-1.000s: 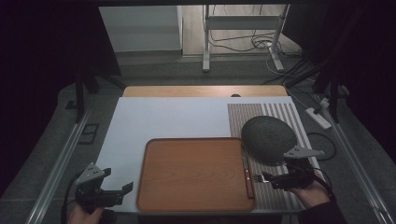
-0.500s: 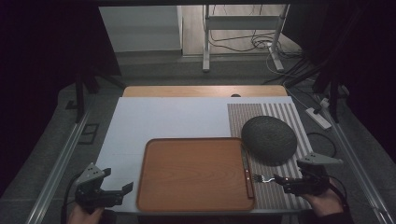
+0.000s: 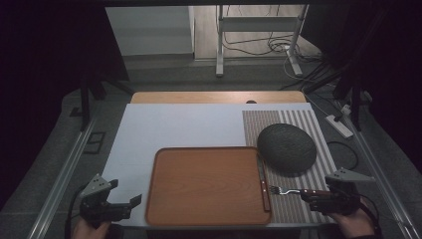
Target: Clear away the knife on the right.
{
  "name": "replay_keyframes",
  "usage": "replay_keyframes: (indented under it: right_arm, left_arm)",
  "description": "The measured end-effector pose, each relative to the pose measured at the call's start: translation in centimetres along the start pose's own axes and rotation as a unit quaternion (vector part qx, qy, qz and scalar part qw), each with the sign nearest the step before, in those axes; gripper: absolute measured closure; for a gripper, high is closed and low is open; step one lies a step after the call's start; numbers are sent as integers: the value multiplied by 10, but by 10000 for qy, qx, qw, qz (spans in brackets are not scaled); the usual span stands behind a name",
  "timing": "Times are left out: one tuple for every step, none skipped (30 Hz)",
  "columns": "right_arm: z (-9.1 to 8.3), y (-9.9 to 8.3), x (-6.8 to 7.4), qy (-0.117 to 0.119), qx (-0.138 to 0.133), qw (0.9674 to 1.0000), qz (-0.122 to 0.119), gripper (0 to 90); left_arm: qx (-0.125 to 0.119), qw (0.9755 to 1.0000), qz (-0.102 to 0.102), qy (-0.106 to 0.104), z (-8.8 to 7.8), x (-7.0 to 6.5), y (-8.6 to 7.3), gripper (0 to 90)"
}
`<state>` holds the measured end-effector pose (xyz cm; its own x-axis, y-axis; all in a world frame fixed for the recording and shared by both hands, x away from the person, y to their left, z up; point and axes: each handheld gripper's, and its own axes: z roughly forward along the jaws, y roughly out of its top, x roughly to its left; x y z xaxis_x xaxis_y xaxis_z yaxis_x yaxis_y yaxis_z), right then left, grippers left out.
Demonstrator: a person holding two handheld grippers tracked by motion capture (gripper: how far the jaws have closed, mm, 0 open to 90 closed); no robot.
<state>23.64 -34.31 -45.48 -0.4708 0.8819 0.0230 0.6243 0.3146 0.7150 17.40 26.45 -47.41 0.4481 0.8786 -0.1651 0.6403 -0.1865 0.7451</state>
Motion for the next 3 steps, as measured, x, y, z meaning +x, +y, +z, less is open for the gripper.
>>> replay_keyframes:
  right_arm:
    - [0, 0, 0, 2, 10, 10000, 9, 0]
    - [0, 0, -1, 8, 7, 10000, 16, 0]
    - [0, 0, -1, 11, 18, 10000, 10, 0]
  left_arm:
    - [3, 10000, -1, 1, 0, 0, 0, 14]
    - [-3, 10000, 1, -3, 0, 0, 0, 14]
    - [2, 10000, 6, -4, 0, 0, 1, 14]
